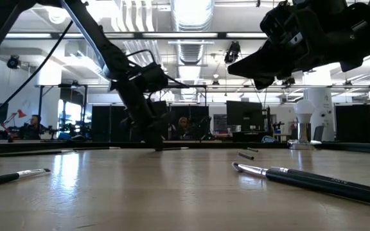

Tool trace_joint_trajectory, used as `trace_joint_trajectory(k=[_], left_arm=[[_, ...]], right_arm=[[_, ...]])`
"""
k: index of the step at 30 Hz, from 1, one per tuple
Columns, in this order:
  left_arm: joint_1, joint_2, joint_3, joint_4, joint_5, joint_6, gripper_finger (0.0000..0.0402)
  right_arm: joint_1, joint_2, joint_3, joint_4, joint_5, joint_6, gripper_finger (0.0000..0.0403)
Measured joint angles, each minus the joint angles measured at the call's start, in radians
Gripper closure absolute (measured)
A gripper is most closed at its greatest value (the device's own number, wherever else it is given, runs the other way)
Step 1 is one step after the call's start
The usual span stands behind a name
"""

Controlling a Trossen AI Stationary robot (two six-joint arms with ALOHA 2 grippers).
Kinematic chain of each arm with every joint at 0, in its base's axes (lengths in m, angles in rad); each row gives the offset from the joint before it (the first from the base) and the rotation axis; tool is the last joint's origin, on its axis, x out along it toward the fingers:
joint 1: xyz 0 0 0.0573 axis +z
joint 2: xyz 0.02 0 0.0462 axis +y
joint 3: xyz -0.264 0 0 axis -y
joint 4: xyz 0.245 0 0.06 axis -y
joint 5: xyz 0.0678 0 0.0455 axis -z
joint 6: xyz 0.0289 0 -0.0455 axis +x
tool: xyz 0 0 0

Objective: Pick & Place Makeup Brushes
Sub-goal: Put the eyeshadow brush into the makeup brush holder

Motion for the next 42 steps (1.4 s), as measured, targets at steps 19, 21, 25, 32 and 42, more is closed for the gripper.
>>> trace_joint_trajectory(k=[19,21,25,32,42], left_arm=[[-0.113,-0.225,-0.203,-0.047,-0.063,-0.026,0.0401],[-0.133,-0.285,-0.259,0.01,-0.061,-0.066,0.0401],[-0.18,-0.394,-0.389,0.172,-0.066,-0.152,0.0401],[-0.286,-0.511,-0.584,0.633,-0.049,-0.195,0.0401],[-0.498,-0.498,-0.63,1.078,-0.038,-0.09,0.0401]], right_arm=[[0.0,-0.046,-0.009,-0.195,0.018,0.047,0.0394],[0.0,-0.073,-0.018,-0.228,0.071,0.06,0.0394],[-0.007,-0.081,-0.051,-0.142,0.088,0.11,0.0394],[-0.045,0.025,-0.045,0.129,0.08,0.283,0.0392],[-0.098,0.074,0.115,0.153,0.019,0.335,0.0297]])
